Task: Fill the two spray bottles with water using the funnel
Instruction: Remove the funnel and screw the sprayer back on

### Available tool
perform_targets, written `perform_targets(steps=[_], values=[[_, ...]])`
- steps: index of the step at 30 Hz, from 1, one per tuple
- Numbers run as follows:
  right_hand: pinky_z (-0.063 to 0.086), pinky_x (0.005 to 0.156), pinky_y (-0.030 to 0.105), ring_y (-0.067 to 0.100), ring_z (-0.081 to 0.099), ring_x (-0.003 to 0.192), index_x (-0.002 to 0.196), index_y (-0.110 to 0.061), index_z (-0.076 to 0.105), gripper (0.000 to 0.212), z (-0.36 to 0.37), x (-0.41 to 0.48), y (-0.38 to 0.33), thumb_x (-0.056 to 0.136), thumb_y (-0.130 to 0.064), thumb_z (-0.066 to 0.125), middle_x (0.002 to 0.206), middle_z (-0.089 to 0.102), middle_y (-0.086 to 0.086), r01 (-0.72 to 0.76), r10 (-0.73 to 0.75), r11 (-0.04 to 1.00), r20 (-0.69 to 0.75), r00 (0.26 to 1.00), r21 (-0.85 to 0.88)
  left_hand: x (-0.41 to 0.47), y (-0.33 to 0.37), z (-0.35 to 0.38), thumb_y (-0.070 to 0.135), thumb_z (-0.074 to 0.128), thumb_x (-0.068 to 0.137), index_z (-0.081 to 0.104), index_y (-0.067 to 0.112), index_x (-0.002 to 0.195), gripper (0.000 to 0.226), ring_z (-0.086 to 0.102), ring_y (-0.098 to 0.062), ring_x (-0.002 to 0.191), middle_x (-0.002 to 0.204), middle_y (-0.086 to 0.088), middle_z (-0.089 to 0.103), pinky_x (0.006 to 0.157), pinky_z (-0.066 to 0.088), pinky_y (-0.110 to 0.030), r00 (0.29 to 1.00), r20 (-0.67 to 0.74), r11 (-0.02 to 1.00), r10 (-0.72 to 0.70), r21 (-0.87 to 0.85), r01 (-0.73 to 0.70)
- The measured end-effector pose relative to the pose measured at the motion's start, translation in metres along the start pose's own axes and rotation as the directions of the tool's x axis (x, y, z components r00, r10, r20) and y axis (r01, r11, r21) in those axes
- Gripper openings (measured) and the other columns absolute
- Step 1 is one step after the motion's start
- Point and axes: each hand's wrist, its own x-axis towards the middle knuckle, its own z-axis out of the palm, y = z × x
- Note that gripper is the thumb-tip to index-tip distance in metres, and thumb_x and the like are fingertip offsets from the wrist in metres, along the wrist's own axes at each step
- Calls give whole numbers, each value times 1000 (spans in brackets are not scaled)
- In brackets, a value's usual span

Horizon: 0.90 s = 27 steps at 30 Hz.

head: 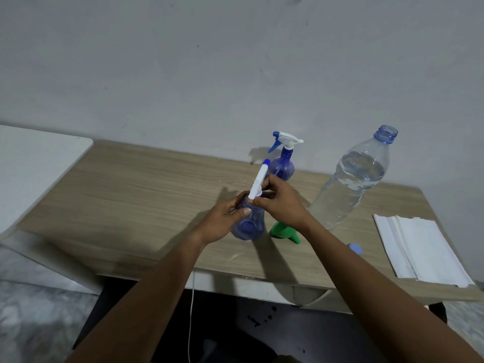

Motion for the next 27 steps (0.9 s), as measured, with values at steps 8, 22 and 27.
perform_targets(steps=[8,22,27], values=[[54,100,32,17,70,111,122,-6,67,30,-17,-4,2,92,-5,70,117,74,6,-14,-2,995,160,987,96,1,2,-1,3,54,103,46,29,141,46,62,12,115,130,13,64,93,47,-8,1000,26,1000,4,-13,-3],[55,85,17,9,72,96,111,-5,67,26,-12,-4,-1,87,-8,77,108,73,9,-7,2,998,97,995,55,-1,3,-1,4,54,104,46,19,148,47,63,7,118,129,14,66,100,50,-14,1000,15,999,-18,-34,19],[55,99,31,19,69,113,124,-7,67,31,-20,-4,1,94,-5,69,121,73,6,-29,8,993,182,983,112,-2,6,-1,4,55,104,48,27,142,45,63,7,118,129,16,66,95,48,-11,1000,18,999,-15,-29,16]])
